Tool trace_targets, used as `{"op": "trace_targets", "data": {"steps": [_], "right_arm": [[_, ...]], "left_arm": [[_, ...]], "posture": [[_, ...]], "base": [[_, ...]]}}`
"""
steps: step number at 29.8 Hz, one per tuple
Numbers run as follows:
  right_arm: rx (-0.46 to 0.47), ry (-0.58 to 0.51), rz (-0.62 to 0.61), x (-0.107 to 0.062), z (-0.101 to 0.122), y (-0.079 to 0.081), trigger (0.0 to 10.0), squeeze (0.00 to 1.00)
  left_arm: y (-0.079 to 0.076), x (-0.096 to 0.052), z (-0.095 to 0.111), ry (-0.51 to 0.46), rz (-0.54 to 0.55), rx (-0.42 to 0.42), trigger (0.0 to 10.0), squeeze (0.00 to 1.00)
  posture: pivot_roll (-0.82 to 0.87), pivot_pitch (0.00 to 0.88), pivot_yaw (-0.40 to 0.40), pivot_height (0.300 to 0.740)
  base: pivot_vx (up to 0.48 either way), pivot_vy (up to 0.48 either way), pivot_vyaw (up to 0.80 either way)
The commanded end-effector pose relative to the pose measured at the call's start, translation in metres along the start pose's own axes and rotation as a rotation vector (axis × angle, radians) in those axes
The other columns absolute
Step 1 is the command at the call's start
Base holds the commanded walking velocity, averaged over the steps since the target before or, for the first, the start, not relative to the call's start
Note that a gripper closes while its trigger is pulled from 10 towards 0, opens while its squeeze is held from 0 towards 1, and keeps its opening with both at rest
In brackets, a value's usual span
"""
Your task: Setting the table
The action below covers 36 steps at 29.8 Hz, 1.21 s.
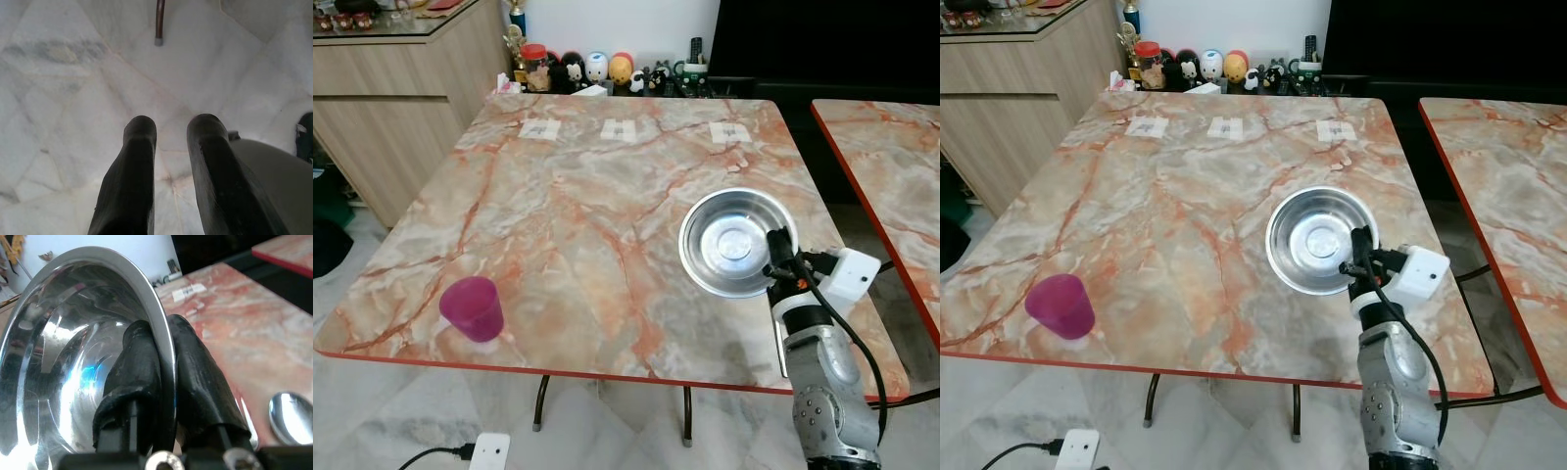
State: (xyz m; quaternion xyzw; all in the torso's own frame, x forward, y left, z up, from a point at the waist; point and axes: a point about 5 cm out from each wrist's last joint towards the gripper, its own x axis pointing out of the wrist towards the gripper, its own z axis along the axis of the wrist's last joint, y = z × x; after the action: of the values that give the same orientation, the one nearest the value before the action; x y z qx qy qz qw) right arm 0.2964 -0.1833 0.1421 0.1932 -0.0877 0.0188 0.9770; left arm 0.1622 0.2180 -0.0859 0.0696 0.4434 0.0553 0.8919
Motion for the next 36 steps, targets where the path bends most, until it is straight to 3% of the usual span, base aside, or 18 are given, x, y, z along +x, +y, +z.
{"op": "trace_targets", "data": {"steps": [1, 7, 11, 14, 16, 21, 25, 36], "right_arm": [[-0.057, -0.027, 0.019, 0.004, 0.006, -0.002, 10.0, 0.0], [-0.135, -0.078, 0.056, 0.018, 0.013, 0.002, 10.0, 0.0], [-0.143, -0.089, 0.073, 0.023, 0.014, 0.008, 10.0, 0.0], [-0.129, -0.081, 0.072, 0.026, 0.011, 0.012, 10.0, 0.0], [-0.13, -0.084, 0.107, 0.03, 0.012, 0.017, 10.0, 0.0], [-0.132, -0.083, 0.058, 0.032, 0.01, 0.013, 10.0, 0.0], [-0.113, -0.108, 0.036, 0.029, 0.011, 0.013, 10.0, 0.0], [-0.102, -0.116, 0.048, 0.027, 0.009, 0.021, 10.0, 0.0]], "left_arm": [[-0.001, -0.001, -0.002, -0.006, 0.009, -0.007, 10.0, 0.0], [0.02, 0.0, 0.008, -0.039, 0.033, 0.049, 10.0, 0.0], [0.024, 0.003, 0.02, -0.059, 0.031, 0.087, 10.0, 0.0], [0.029, 0.005, 0.035, -0.102, 0.066, 0.042, 10.0, 0.0], [0.025, 0.006, 0.037, -0.112, 0.064, 0.025, 10.0, 0.0], [0.009, 0.005, 0.023, -0.065, 0.031, 0.034, 10.0, 0.0], [0.008, 0.005, 0.022, -0.06, 0.034, 0.021, 10.0, 0.0], [0.011, 0.006, 0.03, -0.08, 0.047, 0.015, 10.0, 0.0]], "posture": [[-0.01, 0.036, -0.013, 0.74], [-0.02, 0.022, 0.024, 0.74], [-0.02, 0.018, 0.003, 0.74], [-0.01, 0.0, -0.023, 0.74], [-0.02, 0.002, -0.015, 0.74], [-0.04, 0.0, 0.007, 0.74], [-0.05, 0.0, 0.005, 0.74], [-0.07, 0.0, 0.002, 0.74]], "base": [[0.0, 0.0, 0.0], [0.0, 0.0, 0.0], [0.0, 0.0, 0.0], [0.0, 0.0, 0.0], [0.0, -0.315, 0.0], [0.0, -0.416, -0.31], [0.0, -0.457, -0.74], [0.0, -0.471, 0.0]]}}
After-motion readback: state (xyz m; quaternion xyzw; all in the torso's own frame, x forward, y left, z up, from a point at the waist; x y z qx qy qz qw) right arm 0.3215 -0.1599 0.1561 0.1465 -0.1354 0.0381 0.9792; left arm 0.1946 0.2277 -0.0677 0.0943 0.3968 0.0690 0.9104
